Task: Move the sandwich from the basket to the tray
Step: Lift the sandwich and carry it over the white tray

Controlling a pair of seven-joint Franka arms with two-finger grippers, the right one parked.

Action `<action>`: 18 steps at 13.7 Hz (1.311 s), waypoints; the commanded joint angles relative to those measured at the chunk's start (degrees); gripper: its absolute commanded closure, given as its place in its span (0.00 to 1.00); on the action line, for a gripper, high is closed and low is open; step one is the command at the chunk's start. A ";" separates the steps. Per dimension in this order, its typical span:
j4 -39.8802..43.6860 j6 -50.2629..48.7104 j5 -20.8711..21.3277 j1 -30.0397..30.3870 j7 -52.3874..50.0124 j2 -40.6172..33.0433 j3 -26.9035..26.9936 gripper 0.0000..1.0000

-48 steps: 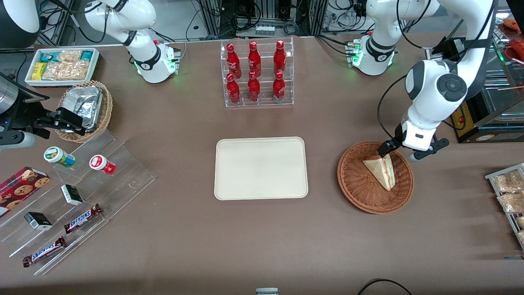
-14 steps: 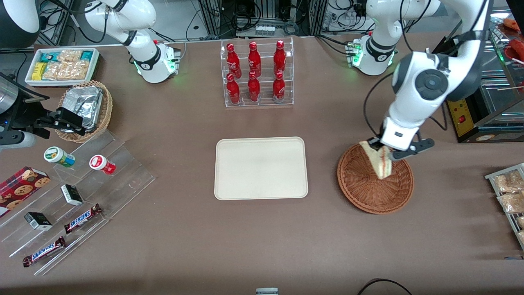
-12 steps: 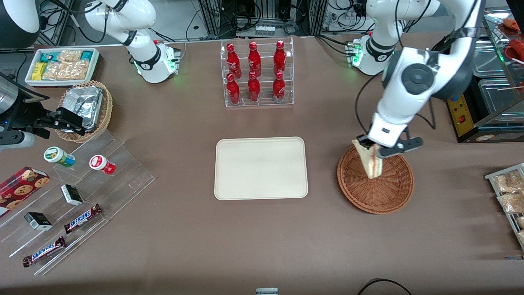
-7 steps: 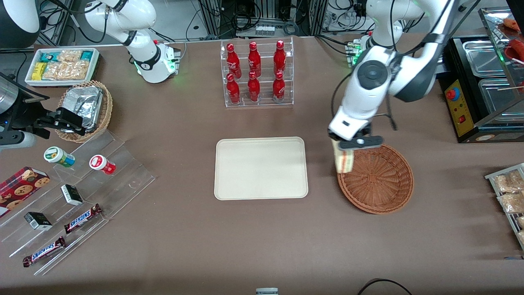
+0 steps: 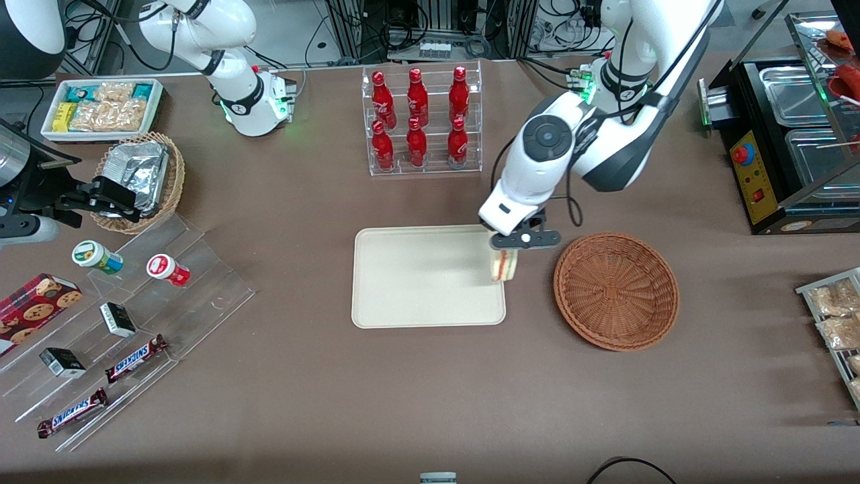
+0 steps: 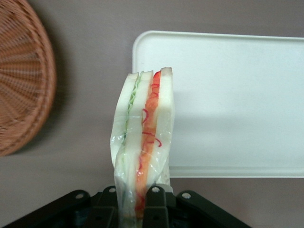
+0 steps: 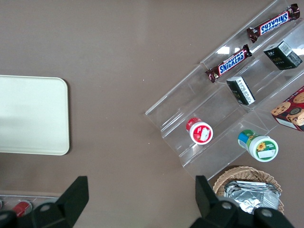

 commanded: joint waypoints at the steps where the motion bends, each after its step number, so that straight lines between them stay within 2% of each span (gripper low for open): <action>1: 5.37 -0.73 7.17 -1.85 -9.93 6.76 -0.57 1.00; 3: 6.96 -0.64 13.58 -2.81 -15.13 10.63 -2.05 1.00; 8: 10.21 -0.56 15.46 -4.47 -17.96 15.57 -3.56 1.00; 13: 11.01 -0.56 23.53 -6.33 -18.31 18.64 -3.91 1.00; 16: 12.32 -0.56 24.33 -7.38 -17.70 19.70 -4.00 1.00; 18: 12.68 -0.56 27.74 -8.78 -18.48 21.19 -3.82 1.00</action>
